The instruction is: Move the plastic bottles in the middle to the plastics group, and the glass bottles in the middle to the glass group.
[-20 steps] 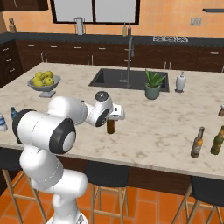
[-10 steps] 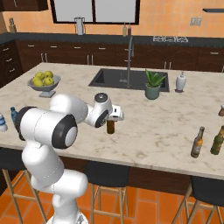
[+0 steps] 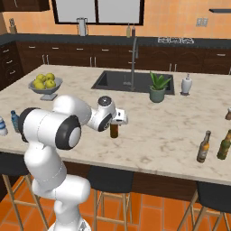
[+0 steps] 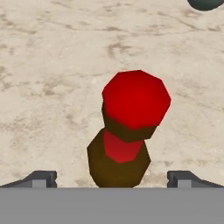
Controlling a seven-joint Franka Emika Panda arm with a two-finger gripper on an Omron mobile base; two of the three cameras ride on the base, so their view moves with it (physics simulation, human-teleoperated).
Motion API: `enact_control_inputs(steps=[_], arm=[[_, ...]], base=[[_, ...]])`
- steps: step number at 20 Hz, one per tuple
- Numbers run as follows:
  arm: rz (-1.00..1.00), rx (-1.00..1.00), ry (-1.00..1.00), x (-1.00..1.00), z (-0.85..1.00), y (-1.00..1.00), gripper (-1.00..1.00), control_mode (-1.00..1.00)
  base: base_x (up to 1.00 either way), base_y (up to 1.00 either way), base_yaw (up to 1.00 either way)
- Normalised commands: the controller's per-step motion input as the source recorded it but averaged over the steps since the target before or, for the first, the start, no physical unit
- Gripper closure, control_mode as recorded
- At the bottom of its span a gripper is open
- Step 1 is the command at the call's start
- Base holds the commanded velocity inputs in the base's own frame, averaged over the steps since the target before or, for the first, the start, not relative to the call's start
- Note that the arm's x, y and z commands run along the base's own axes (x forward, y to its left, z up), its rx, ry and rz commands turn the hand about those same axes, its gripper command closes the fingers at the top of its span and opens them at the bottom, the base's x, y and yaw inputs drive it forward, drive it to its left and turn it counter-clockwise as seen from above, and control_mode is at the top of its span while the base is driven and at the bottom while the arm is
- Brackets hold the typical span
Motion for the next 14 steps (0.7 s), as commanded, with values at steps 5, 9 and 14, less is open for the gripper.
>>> enact_control_inputs(steps=[5,9,14], arm=[[0.0,0.0,0.0,0.08,-0.12,0.0,-1.0,-1.0],[0.0,0.0,0.0,0.06,-0.02,0.0,-1.0,-1.0],[0.0,0.0,-0.01,0.03,0.0,0.0,-1.0,-1.0]], base=[[0.0,0.0,0.0],[0.0,0.0,0.0],[0.0,0.0,0.0]])
